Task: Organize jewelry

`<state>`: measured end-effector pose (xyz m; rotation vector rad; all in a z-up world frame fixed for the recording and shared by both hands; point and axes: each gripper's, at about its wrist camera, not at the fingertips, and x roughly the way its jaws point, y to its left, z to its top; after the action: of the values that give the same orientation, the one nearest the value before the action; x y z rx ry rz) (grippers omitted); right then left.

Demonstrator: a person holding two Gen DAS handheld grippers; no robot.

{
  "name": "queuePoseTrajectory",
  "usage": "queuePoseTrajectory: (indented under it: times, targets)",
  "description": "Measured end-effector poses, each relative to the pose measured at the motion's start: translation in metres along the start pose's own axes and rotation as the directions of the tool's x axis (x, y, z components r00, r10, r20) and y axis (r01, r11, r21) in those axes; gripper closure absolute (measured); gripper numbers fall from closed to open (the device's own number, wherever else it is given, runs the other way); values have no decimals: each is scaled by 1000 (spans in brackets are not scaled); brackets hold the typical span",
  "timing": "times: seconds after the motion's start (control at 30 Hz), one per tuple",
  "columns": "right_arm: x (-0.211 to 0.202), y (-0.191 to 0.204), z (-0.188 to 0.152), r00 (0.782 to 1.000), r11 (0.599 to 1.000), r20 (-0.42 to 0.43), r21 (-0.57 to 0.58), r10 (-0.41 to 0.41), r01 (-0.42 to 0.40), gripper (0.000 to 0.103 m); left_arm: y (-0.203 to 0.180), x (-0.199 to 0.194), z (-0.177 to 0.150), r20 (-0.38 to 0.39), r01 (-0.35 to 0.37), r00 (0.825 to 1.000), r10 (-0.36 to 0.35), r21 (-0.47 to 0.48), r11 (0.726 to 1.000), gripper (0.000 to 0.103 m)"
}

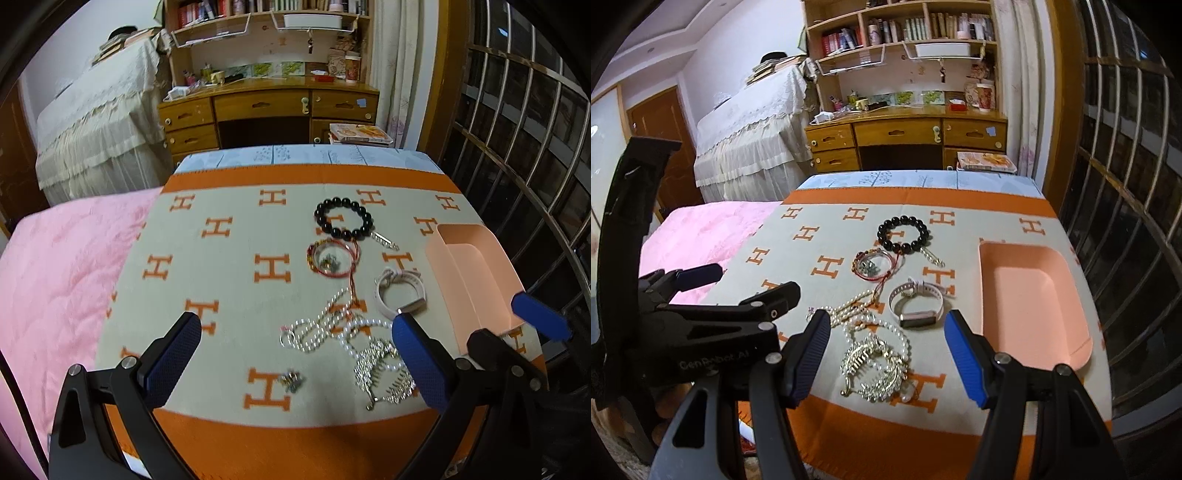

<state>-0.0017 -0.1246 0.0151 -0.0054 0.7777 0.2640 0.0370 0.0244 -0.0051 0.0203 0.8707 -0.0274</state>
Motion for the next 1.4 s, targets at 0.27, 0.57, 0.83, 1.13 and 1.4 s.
queuePoseTrajectory:
  times: [0.27,0.57,0.83,1.13,1.4]
  targets:
    - [3,-30,69,1000,1000,-1,15,1,-1,44,22,-5,64,42,-16,999,14,63,998,1]
    - [91,-71,124,981,985,-166,155,100,-75,63,33,65,116,-104,50,994,-42,78,996,1]
    - [201,-75,128,931,970,-335,234,144,-66,66,27,153,105,-274,154,952,-136,45,987,14]
    - [270,-69,123,899,984,-436,173,43,37,66,13,188,93,-367,245,905,-214,40,969,40]
    - [280,-60,113,894,993,-447,84,-38,85,87,-5,194,90,-410,229,898,-158,128,965,50]
